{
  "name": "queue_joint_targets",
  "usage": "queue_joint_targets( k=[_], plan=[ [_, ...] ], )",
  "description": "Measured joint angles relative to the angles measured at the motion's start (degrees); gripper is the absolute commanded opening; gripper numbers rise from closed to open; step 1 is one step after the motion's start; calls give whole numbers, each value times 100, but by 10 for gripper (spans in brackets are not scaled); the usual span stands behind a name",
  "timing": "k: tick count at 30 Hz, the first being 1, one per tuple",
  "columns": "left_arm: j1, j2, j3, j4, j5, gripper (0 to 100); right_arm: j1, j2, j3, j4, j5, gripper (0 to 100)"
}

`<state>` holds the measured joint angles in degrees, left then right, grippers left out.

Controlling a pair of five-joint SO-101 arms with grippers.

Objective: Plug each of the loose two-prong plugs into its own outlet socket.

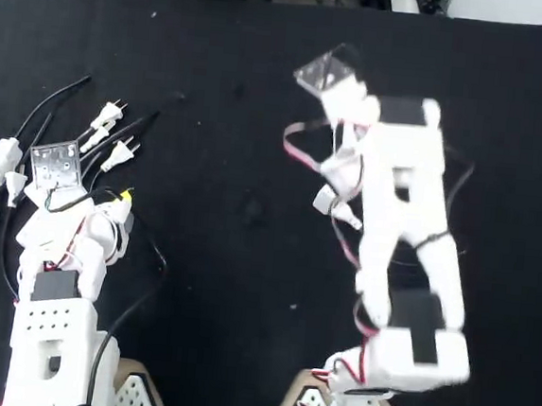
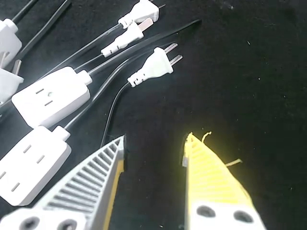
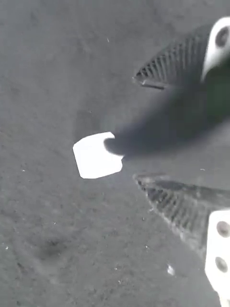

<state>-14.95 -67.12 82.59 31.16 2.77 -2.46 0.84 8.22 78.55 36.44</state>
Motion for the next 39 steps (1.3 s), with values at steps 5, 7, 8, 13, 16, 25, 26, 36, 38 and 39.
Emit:
queue_joint_targets(
  k=[5, 7, 8, 13, 16, 25, 26, 36, 38, 39],
  plan=[
    [0, 0, 0, 0, 0, 202, -9, -976, 2242, -1881, -26, 279],
    [0, 0, 0, 0, 0, 202, -9, -1213, 2919, -2523, -18, 309],
    [0, 0, 0, 0, 0, 202, 0, -1266, 3174, -2778, -35, 325],
    [0, 0, 0, 0, 0, 202, 0, -1310, 3763, -3376, -325, 341],
    [0, 0, 0, 0, 0, 202, 0, -1363, 3789, -3437, -360, 341],
    [0, 0, 0, 0, 0, 202, -9, -2189, 3534, -2989, -774, 340],
    [0, 0, 0, 0, 0, 202, -26, -2391, 3393, -2813, -879, 340],
    [0, 0, 0, 0, 0, 202, -70, -3754, 2743, -1407, -1503, 340],
    [0, 0, 0, 0, 0, 202, -62, -3903, 2743, -1125, -1503, 340],
    [0, 0, 0, 0, 0, 202, -53, -3938, 2752, -1055, -1503, 340]
  ],
)
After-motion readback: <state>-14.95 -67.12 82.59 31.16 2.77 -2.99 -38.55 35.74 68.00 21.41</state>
